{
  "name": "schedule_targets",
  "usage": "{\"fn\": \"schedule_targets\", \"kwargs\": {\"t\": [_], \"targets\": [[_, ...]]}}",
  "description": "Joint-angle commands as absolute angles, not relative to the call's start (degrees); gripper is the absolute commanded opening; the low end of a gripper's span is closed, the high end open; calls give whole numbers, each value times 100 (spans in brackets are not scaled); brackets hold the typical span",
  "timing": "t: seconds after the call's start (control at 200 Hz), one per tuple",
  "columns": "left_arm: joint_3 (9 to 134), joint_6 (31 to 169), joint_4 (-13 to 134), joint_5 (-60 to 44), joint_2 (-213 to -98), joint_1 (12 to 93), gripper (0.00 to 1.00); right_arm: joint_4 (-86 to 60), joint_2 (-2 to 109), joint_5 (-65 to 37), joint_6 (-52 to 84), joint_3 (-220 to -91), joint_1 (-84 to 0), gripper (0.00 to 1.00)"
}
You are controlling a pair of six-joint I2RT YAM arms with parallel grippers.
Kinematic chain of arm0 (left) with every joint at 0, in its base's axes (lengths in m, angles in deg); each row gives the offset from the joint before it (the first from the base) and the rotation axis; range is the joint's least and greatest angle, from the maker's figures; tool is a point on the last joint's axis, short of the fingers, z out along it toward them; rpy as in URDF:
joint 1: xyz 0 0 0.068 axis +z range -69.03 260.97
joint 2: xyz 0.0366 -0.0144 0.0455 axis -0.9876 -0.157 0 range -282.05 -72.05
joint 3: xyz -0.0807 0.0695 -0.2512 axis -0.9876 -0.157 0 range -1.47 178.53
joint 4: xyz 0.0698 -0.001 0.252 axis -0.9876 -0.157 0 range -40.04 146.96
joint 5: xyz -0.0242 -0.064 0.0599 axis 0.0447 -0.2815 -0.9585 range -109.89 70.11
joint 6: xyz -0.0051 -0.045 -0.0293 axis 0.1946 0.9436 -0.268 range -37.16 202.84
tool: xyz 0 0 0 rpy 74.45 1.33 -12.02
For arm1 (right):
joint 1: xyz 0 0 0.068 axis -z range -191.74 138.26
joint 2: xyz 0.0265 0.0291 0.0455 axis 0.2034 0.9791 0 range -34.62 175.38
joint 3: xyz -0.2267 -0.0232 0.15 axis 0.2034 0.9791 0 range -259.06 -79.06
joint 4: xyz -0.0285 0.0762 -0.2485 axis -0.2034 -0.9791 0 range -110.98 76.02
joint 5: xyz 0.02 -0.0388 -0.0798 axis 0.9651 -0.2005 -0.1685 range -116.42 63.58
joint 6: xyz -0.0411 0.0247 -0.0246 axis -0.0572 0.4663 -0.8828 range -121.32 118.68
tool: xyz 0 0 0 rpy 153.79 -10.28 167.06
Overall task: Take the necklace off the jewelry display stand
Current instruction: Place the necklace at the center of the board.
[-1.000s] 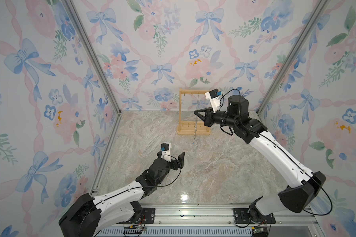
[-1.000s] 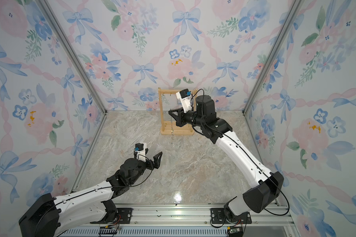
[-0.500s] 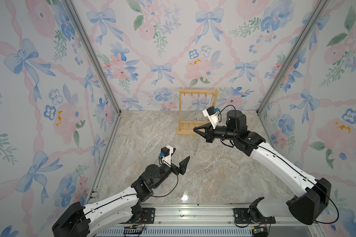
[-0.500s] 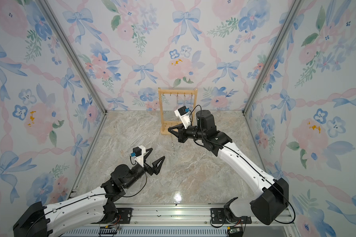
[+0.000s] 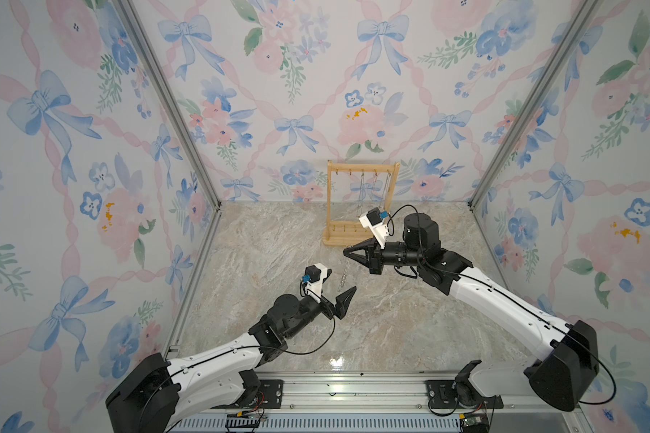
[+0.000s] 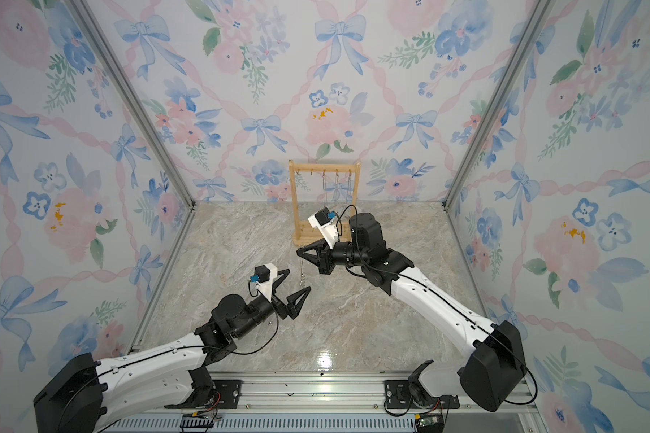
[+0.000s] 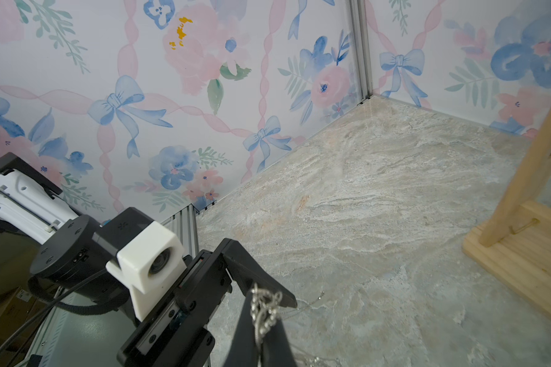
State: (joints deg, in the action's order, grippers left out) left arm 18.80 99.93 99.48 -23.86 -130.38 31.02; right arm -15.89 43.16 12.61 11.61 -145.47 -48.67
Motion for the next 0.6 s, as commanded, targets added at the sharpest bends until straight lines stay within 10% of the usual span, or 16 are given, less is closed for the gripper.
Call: {"fn": "schedule_targets", "kwargs": {"t": [0.0, 0.595], "targets": [[2113, 9907, 10144, -2355, -13192, 3070, 97, -1224, 4061, 1445, 1323, -14458, -4926, 0], [2643, 9699, 10163, -2196, -13868, 3121, 83, -1397, 3616, 1450, 1336, -14235, -4949, 0]]}}
